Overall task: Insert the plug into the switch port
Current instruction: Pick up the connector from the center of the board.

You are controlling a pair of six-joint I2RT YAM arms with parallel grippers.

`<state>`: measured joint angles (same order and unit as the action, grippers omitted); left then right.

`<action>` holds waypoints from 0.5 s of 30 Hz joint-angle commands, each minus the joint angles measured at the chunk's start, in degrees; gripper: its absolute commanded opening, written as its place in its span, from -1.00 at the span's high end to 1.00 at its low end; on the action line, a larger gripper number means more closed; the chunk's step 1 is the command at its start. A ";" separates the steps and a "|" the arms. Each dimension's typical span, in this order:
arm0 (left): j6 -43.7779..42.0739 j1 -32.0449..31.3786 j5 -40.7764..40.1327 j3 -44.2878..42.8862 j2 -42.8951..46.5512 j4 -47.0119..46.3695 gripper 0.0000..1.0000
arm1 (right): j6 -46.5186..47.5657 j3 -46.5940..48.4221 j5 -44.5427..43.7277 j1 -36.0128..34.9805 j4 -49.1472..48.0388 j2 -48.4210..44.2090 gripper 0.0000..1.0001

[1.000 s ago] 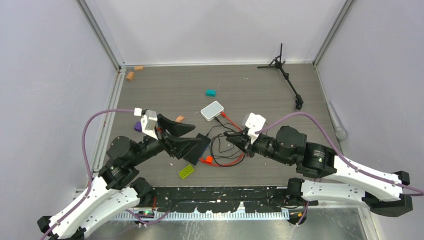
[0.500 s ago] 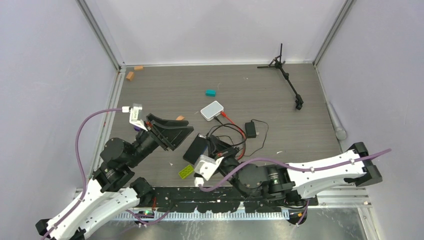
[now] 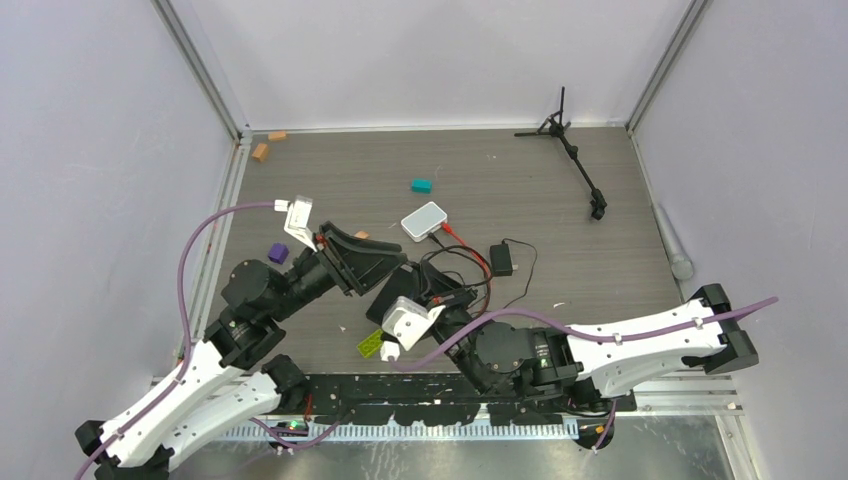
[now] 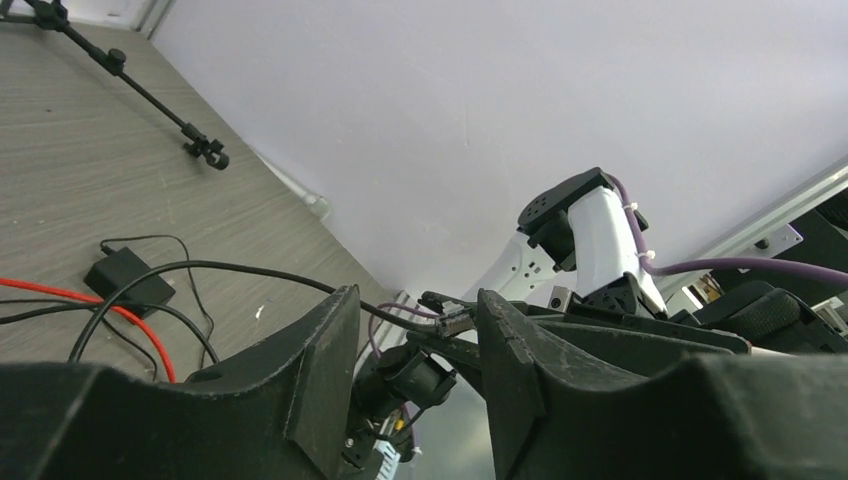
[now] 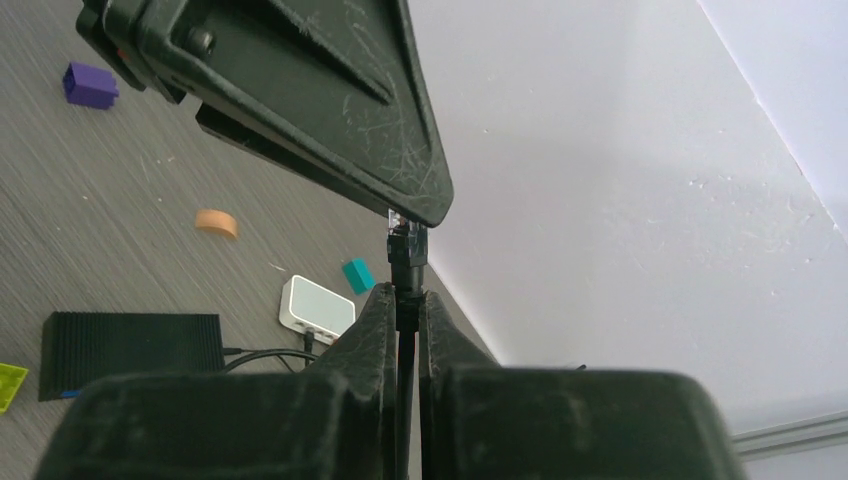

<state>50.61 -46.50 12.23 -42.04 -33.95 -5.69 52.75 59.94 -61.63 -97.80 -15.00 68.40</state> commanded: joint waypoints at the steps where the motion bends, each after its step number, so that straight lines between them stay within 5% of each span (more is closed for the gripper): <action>1: 1.22 -0.12 1.65 0.53 -0.34 -5.34 0.12 | -1.83 3.20 0.24 0.00 -2.13 0.46 0.99; 9: 1.29 -0.14 2.11 0.27 -1.20 -5.75 0.98 | -2.12 3.61 0.80 -0.02 -2.79 1.25 0.99; 11: 1.33 -0.19 2.12 0.44 -1.14 -5.74 1.00 | -2.70 3.52 0.15 -0.02 -3.38 1.22 0.95; 13: 1.18 -0.13 1.86 0.48 -0.61 -4.95 1.00 | -7.00 4.37 -1.30 0.01 -1.60 0.61 0.49; 15: 0.11 -0.11 1.28 0.55 0.30 -3.85 1.00 | -18.26 7.13 2.80 0.94 11.00 -1.95 0.05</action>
<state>52.10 -46.50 13.72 -41.78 -34.68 -8.60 48.36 61.34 -62.19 -97.65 -13.98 69.38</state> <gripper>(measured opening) 0.075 0.308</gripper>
